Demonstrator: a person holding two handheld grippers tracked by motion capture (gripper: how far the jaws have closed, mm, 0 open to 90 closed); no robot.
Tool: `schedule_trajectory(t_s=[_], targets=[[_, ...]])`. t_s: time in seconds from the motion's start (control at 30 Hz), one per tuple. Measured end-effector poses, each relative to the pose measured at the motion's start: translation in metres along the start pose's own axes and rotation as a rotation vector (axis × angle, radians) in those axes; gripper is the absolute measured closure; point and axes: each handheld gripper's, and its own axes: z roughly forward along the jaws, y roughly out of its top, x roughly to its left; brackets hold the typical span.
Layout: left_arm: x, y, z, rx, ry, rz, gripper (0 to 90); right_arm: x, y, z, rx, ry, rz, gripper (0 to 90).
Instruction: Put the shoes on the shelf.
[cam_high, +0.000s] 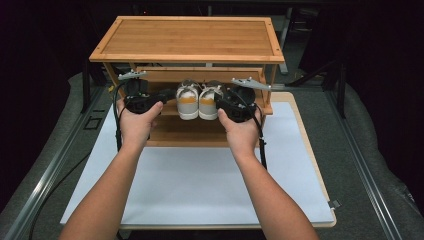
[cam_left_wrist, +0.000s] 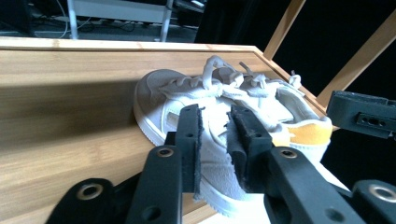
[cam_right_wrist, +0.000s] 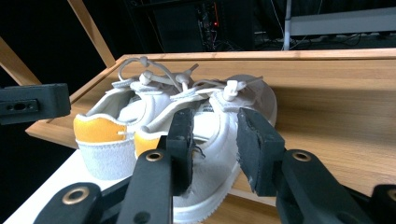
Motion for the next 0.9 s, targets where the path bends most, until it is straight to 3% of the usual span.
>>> schedule_trajectory(t_s=[0.23, 0.5, 0.9], targets=[[0.005, -0.008, -0.004, 0.006, -0.012, 0.007, 81.1, -0.004, -0.006, -0.005, 0.002, 0.007, -0.011, 72.1], [0.014, -0.018, 0.0, 0.022, -0.02, -0.022, 87.2, -0.014, -0.01, -0.004, 0.009, -0.005, -0.008, 82.0], [0.02, -0.026, 0.019, 0.039, -0.017, -0.033, 89.5, -0.019, -0.017, 0.016, 0.026, -0.018, -0.004, 90.0]])
